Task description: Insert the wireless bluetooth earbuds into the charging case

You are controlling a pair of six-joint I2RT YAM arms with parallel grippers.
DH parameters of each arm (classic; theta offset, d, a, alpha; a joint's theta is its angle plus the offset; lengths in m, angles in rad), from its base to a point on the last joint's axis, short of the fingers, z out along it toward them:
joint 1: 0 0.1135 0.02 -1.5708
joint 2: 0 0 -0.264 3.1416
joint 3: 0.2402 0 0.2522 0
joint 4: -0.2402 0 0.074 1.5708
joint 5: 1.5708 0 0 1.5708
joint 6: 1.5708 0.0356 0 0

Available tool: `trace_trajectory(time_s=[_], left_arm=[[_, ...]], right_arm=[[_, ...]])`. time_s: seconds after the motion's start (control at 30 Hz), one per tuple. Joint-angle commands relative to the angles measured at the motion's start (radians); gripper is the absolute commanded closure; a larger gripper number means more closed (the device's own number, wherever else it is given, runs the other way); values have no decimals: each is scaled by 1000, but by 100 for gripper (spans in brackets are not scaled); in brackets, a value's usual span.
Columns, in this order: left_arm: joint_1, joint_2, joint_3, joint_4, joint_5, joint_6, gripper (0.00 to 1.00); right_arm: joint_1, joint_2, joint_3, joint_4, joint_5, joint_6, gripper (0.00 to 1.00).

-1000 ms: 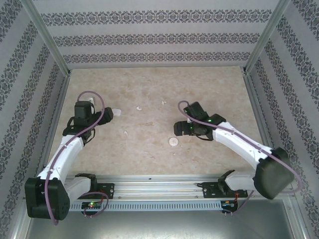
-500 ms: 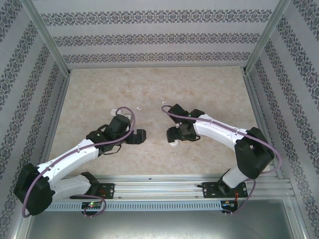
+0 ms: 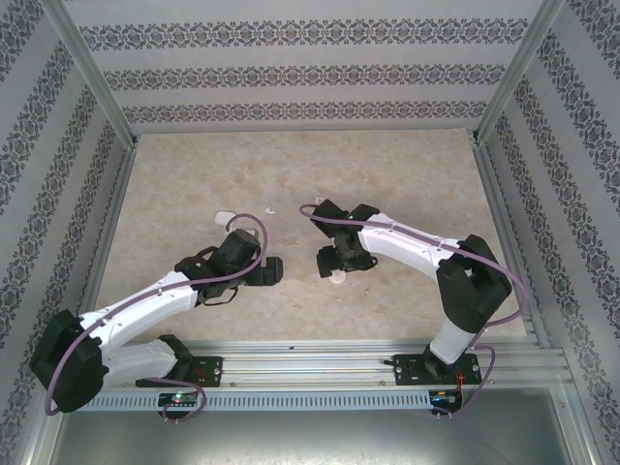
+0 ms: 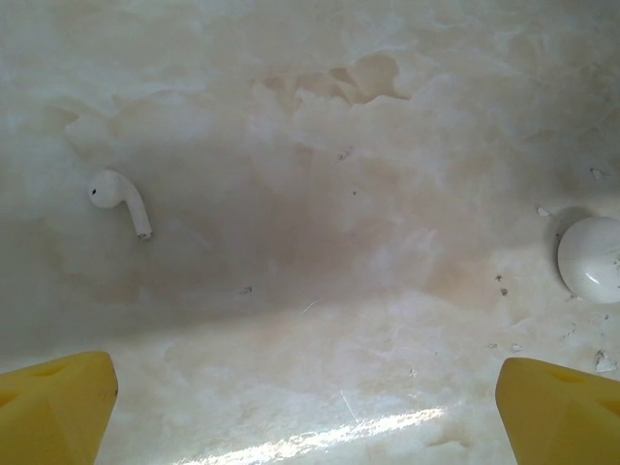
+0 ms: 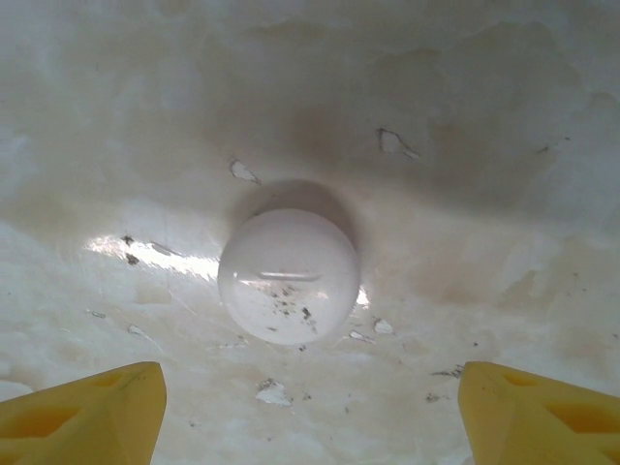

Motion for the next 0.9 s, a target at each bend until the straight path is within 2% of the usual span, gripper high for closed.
trace_trajectory(time_s=[0.0,0.23,0.53,0.7,0.87], left_arm=[[-12,-37,-39,51,18,21,1],[-11,-50,-61,96,72,47,6],[-12,-21,-68,161,121,56,7],[-12,6,-63,178,127,47,7],[-12,57,-50,179,108,33,8]], right_arm=[[17,46,30,-23,-11,13,21],[14,140,79,-28,-8,13,26],[13,211,90,-17,-5,9,27],[11,232,63,9,-28,16,31],[2,230,30,64,-91,25,43]])
